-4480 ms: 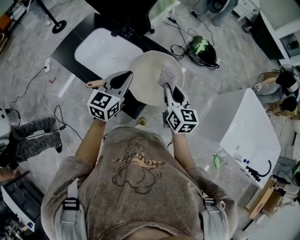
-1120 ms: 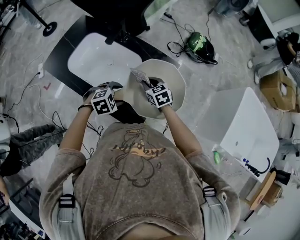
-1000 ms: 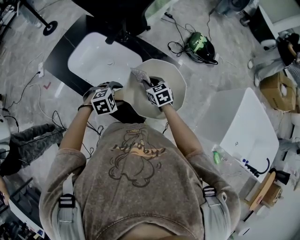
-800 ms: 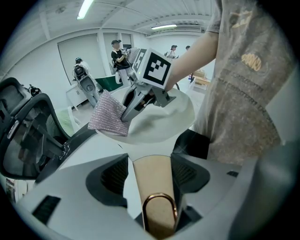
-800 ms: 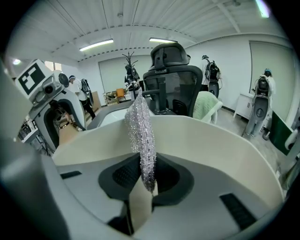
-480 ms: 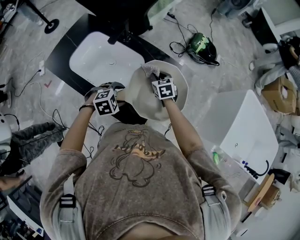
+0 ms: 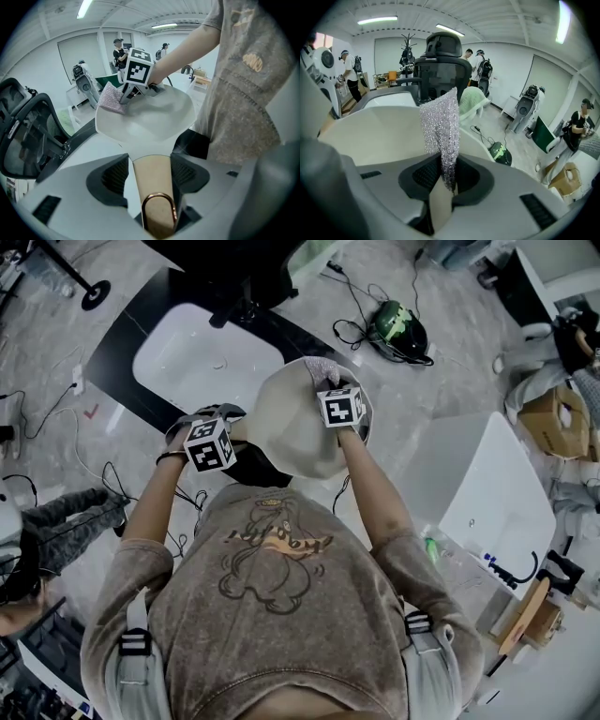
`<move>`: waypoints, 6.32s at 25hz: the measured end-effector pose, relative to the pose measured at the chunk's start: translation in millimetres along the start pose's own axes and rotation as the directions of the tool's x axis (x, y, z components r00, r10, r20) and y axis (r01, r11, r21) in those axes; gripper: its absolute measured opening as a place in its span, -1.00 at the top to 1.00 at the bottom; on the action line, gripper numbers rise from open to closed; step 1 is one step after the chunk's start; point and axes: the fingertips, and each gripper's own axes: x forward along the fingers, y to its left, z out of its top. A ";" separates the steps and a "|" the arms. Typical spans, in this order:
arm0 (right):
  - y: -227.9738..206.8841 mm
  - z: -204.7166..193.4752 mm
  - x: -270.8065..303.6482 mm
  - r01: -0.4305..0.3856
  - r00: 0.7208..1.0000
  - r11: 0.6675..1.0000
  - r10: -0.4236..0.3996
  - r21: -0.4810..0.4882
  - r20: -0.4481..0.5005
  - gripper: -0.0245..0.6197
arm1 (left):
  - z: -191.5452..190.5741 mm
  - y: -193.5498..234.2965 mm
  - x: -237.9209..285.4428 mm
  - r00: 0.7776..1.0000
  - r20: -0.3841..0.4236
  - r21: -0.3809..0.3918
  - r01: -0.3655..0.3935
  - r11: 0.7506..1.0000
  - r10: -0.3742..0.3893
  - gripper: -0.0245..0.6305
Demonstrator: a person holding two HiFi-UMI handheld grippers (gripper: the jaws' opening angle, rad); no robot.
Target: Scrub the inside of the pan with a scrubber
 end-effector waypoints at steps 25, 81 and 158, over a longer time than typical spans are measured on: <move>-2.8 -78.7 -36.1 -0.207 0.896 0.853 -0.032 -0.479 -0.444 0.68 | 2.4 -1.7 1.6 1.000 -0.019 -0.021 -0.021 1.000 0.021 0.05; 6.3 -4.6 11.6 -0.126 0.938 0.789 -0.102 -0.601 -0.331 0.67 | 0.5 -1.8 2.0 0.999 -0.040 -0.032 -0.033 0.999 0.032 0.06; 204.6 -41.2 -101.5 -0.742 0.651 0.632 0.596 -0.224 -0.470 0.68 | 1.0 -1.6 2.2 0.994 -0.083 -0.076 -0.081 0.994 0.074 0.11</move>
